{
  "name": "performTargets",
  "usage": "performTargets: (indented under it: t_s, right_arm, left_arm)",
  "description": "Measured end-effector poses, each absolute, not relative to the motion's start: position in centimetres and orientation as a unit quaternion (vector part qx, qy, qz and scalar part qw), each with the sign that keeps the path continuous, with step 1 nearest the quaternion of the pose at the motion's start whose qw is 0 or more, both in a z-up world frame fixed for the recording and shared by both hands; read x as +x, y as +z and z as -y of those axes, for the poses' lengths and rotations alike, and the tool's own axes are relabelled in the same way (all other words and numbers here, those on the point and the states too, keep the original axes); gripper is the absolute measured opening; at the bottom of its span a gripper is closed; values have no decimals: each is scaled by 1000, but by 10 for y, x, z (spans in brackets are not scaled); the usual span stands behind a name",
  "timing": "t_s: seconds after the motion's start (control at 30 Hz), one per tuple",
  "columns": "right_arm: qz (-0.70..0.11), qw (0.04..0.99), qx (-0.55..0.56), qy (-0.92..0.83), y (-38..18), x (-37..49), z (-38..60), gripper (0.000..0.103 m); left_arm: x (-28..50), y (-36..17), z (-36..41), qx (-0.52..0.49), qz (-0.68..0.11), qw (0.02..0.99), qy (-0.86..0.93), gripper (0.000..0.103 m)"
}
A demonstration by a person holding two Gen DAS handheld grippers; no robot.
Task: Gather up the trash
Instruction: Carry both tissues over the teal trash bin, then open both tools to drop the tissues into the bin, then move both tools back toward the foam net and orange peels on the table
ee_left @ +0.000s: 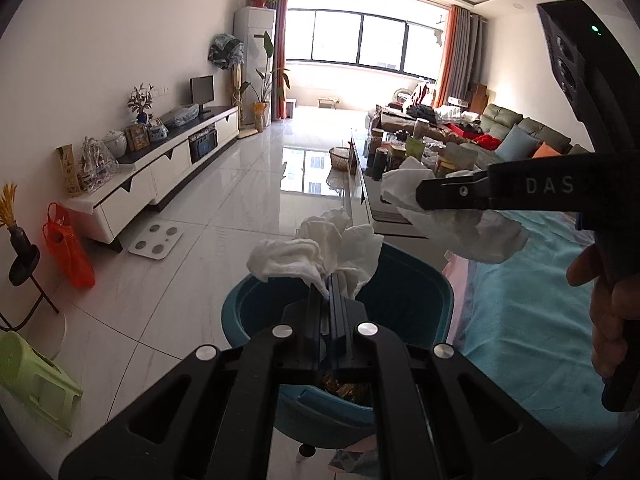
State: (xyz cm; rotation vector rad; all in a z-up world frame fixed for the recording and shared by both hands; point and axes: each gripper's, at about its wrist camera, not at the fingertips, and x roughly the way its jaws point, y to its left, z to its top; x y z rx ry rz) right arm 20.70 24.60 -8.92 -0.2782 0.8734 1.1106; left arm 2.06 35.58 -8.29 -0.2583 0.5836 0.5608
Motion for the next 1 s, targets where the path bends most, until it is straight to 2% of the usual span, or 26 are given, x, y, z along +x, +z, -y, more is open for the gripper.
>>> performTargets:
  t_s: [0.13,0.2,0.23,0.27,0.4,0.47,0.5,0.57,0.63,0.93,1.0]
  right_arm:
    - [-434,738,-140,498,-110,213,-262,17]
    - [-437,740,-151,489,-118,211,-264,23]
    - [-443,737,-151,488,-121,210,-265,27]
    - [-446,737,-151,485,-124,210,-264,28]
    - [-443,741,-149,482,-126,212,-263,38]
    - [-438,746,-139,482,-121,213,-258,46]
    - [-436,747,-135,482,-120,215,-256,50]
    - [-426,756,-132,479,-115,216,-249,57]
    - [-416,764,-124,477,-108,216,-240,74]
    - [-377,797,-108,459,-89,219,-192,96]
    - [-367,804,-103,456,-86,218,-180,96]
  left_arm:
    - [32,-102,-350,-125,-306,904,273,9]
    - [35,-110,-353,-126,-313,900,275,16]
    - [37,-114,-354,-122,-318,898,280,29]
    - [38,-116,-353,-124,-320,896,282,35]
    - [38,-123,-355,-124,-321,894,287,49]
    - [38,-122,-355,-128,-315,895,290,68]
    - [36,-120,-355,-128,-310,895,294,73]
    - [31,-114,-350,-126,-305,894,304,89]
    - [27,-106,-348,-125,-296,895,310,96]
    - [26,-78,-333,-121,-290,894,320,97]
    - [25,-72,-331,-118,-289,896,315,97]
